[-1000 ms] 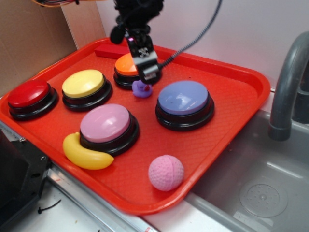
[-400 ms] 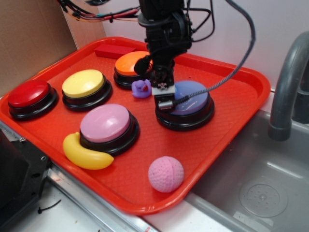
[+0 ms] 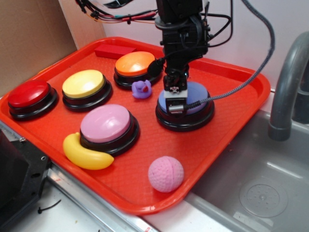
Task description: Push the purple button.
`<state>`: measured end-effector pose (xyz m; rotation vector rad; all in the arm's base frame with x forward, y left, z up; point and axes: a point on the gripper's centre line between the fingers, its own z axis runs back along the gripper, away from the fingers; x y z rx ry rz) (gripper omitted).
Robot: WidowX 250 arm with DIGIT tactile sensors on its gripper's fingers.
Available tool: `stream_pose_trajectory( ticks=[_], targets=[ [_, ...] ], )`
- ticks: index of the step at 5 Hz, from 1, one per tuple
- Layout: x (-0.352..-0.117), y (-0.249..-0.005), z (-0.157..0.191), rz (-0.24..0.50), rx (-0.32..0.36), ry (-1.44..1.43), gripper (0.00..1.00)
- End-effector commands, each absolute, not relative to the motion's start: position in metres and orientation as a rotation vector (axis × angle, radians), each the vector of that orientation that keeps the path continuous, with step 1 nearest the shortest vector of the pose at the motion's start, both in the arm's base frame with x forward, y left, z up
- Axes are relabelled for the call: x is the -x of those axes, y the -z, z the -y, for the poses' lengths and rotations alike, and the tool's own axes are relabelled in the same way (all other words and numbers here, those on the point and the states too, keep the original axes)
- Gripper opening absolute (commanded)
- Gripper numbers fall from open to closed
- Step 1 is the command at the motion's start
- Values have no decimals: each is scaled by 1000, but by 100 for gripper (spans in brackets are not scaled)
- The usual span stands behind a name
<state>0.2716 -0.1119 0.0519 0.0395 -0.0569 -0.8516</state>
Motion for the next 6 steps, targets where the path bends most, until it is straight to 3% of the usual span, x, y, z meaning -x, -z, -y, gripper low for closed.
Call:
stream_pose_trajectory(
  ticks=[1, 2, 6],
  targets=[
    [-268, -70, 115, 75, -63, 884, 100],
    [-265, -103, 110, 114, -50, 835, 100],
    [-253, -148, 107, 118, -52, 774, 100]
  ],
)
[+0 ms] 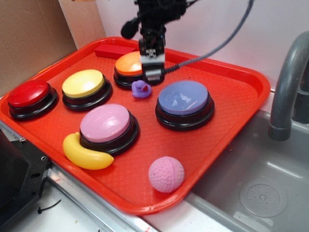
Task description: Push the purple button.
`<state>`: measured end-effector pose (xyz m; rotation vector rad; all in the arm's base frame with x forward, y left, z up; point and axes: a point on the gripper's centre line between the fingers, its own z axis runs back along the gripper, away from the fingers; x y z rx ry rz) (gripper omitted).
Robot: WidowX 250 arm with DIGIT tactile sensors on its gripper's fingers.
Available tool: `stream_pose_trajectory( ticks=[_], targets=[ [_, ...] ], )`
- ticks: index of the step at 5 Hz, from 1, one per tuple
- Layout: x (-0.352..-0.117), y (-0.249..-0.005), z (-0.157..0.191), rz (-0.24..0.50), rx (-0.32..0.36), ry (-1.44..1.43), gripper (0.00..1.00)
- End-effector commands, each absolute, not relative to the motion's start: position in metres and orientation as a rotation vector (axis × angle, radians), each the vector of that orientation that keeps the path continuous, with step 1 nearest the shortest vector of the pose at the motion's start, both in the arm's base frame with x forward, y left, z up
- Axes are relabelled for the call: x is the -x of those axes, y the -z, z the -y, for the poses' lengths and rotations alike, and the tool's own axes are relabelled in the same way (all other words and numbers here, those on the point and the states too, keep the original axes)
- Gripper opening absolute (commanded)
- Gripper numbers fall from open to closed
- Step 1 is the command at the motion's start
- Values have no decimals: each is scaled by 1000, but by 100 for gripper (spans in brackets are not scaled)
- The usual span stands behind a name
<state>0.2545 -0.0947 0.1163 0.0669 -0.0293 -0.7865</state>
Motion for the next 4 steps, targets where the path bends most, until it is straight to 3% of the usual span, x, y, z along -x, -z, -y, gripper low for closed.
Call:
stream_pose_trajectory(
  ticks=[1, 2, 4],
  targets=[
    [-251, -152, 106, 114, -55, 770, 100],
    [-249, -163, 109, 67, -71, 748, 100],
    [-236, -185, 110, 54, -76, 697, 100]
  ],
)
